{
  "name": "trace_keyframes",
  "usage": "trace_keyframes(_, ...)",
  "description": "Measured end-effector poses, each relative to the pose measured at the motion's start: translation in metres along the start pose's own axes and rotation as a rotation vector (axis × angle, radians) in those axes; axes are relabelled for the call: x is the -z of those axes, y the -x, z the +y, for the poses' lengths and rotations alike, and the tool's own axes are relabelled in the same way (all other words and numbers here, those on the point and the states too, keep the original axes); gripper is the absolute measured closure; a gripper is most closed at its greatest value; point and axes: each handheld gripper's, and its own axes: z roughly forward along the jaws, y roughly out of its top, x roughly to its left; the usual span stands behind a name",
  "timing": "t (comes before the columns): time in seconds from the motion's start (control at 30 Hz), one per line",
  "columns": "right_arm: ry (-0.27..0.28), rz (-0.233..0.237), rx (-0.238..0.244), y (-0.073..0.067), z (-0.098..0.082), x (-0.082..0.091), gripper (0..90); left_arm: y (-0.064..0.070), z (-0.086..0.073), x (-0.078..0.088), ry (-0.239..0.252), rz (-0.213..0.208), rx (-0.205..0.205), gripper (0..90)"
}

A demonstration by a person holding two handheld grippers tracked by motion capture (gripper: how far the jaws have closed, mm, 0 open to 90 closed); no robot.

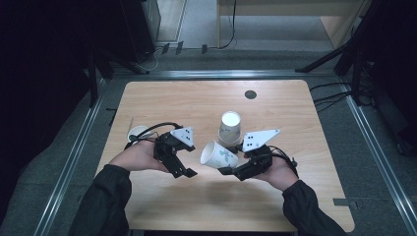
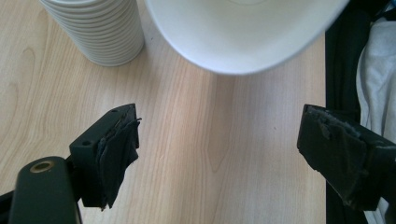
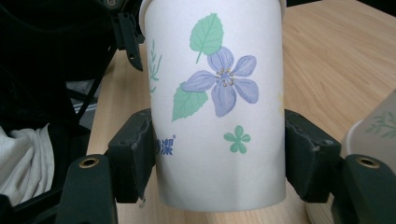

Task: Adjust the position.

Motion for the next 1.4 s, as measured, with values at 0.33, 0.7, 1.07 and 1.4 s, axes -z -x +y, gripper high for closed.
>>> trace_keyframes(0.33, 0.019, -0.029, -0.003, 0.005, -0.004, 0.012, 33.4, -0.001, -0.014, 0.000, 0.085, 0.004, 0.061, 13.1)
trace_keyframes(0.7, 0.010, -0.021, -0.005, 0.006, -0.006, 0.014, 33.4, 0.005, -0.024, -0.008, 0.196, -0.055, 0.150, 13.5)
trace_keyframes(1.07, 0.031, 0.000, -0.020, 0.006, -0.006, 0.016, 33.4, 0.012, -0.015, -0.021, 0.252, -0.068, 0.162, 13.9)
trace_keyframes(1.4, 0.056, 0.022, -0.029, 0.004, -0.003, 0.014, 33.4, 0.006, -0.010, -0.018, 0.343, -0.072, 0.183, 13.9)
